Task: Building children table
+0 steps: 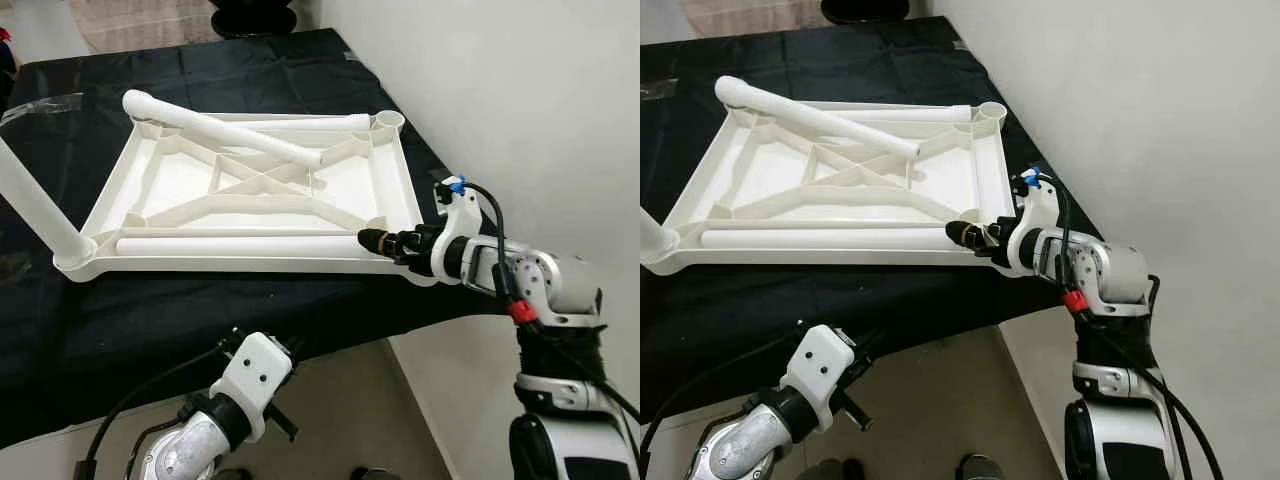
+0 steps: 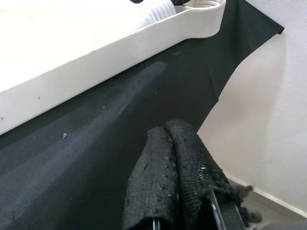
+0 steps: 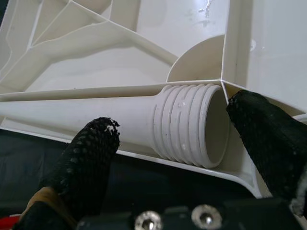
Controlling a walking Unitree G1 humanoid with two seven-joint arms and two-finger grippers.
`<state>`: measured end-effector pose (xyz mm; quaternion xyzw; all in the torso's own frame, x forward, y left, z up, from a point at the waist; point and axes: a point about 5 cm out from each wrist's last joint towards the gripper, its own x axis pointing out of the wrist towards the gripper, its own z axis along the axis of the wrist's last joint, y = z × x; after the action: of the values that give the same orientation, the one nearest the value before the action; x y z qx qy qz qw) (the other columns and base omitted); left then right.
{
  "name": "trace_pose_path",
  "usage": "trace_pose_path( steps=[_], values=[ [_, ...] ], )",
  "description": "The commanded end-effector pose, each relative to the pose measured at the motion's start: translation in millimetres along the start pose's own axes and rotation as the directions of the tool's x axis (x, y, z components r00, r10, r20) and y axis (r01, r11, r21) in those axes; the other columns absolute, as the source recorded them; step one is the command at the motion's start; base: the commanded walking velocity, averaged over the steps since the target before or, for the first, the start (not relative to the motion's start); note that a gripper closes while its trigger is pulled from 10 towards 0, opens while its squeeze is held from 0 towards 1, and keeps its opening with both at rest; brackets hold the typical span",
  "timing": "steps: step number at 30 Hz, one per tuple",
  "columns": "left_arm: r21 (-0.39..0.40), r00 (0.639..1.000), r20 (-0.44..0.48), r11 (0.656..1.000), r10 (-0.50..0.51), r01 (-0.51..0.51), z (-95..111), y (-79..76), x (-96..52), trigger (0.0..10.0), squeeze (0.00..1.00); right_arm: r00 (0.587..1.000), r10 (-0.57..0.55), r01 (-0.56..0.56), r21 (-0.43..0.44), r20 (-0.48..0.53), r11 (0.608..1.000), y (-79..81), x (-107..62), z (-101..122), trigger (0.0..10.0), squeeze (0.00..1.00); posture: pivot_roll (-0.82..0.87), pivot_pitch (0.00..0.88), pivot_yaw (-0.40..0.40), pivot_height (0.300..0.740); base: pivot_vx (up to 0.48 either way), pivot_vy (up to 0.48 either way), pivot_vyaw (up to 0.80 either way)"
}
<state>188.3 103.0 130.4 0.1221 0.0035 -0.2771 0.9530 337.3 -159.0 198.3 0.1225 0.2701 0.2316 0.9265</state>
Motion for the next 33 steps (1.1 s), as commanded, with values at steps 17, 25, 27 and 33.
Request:
trace_pose_path(
  steps=[17, 25, 27, 33],
  values=[
    [0.009, 1.0, 0.004, 1.0, -0.003, 0.003, 0, -3.4, 0.3, 10.0, 0.0, 0.975, 0.196, -0.174, 0.184, -0.109, 0.967, 21.4, 14.5, -1, 10.0, 0.0, -0.07, 0.175, -0.105, 0.74, 0.0, 0.0, 0.0],
    [0.005, 1.0, 0.005, 1.0, 0.0, 0.0, 0, -4.2, 0.8, 10.0, 0.0, 0.965, 0.226, -0.199, 0.192, -0.134, 0.961, 23.8, 15.3, 10, 10.0, 0.0, -0.07, 0.172, -0.11, 0.74, 0.0, 0.0, 0.0],
    [0.004, 1.0, 0.006, 1.0, 0.001, -0.001, 0, -4.4, 0.9, 10.0, 0.0, 0.963, 0.234, -0.205, 0.198, -0.136, 0.959, 23.8, 14.6, 14, 10.0, 0.0, -0.07, 0.171, -0.115, 0.74, 0.0, 0.0, 0.0],
    [0.004, 1.0, 0.007, 1.0, 0.005, -0.005, 0, -4.1, 1.2, 10.0, 0.0, 0.945, 0.275, -0.231, 0.23, -0.179, 0.945, 25.9, 12.7, 16, 10.0, 0.0, -0.07, 0.173, -0.118, 0.74, 0.0, 0.0, 0.0]
  ],
)
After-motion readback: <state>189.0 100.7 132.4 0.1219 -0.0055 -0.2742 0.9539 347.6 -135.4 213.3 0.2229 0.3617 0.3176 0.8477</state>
